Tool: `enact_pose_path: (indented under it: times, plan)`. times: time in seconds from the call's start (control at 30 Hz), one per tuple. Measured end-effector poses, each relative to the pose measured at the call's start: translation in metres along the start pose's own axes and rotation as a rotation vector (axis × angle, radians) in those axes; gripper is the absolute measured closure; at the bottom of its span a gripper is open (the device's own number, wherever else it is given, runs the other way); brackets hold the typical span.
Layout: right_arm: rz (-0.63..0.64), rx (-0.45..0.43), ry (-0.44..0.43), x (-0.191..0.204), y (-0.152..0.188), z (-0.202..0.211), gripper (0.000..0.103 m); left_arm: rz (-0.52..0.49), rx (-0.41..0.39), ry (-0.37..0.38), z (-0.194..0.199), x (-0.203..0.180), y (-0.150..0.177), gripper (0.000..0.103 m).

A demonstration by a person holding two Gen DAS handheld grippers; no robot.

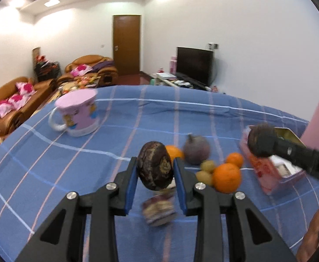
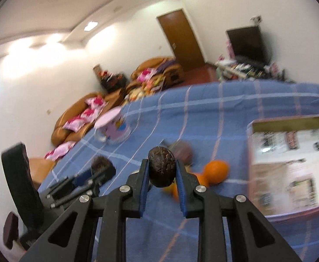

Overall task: Organize fruits
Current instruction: 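Carry the mangosteen into the pink tin and open the left tool while the right tool carries its mangosteen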

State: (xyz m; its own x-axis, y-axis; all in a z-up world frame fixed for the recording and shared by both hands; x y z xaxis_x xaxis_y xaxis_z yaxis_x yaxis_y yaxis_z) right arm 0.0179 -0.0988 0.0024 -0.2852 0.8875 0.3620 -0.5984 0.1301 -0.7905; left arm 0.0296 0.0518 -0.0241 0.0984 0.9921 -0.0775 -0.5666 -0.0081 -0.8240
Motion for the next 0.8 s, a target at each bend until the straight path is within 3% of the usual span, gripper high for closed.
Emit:
enact_pose_path:
  times: [0.2,0.33,0.6,0.8]
  plan:
    - [0.037,-0.096,0.154,-0.048,-0.009,0.04,0.078,-0.08,-0.046,0.112,0.006,-0.054,-0.014,0.069]
    - [0.015,-0.098,0.228,-0.083,-0.008,0.053,0.078,-0.138,-0.051,0.152,0.0,-0.094,-0.015,0.069]
    - [0.003,-0.103,0.374,-0.136,-0.009,0.082,0.078,-0.194,0.02,0.308,-0.018,-0.167,-0.009,0.069]
    - [-0.046,-0.069,0.418,-0.166,-0.004,0.087,0.078,-0.202,0.093,0.375,-0.033,-0.205,-0.002,0.069]
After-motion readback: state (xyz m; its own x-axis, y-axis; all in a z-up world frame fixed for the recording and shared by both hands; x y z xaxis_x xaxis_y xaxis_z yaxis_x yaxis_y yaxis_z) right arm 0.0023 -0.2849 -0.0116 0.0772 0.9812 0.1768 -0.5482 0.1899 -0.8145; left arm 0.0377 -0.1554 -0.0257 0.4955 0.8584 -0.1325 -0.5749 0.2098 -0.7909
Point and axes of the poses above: each gripper's, at about its wrist camera, not at the fingertips, and z roughly against the way its jaws point, x to its left, y to its underside, the point moved 5 cm from there along -z, roughly the way its jaws point, and after that the axes turned 2 degrees about z, right-handed, at the moved point
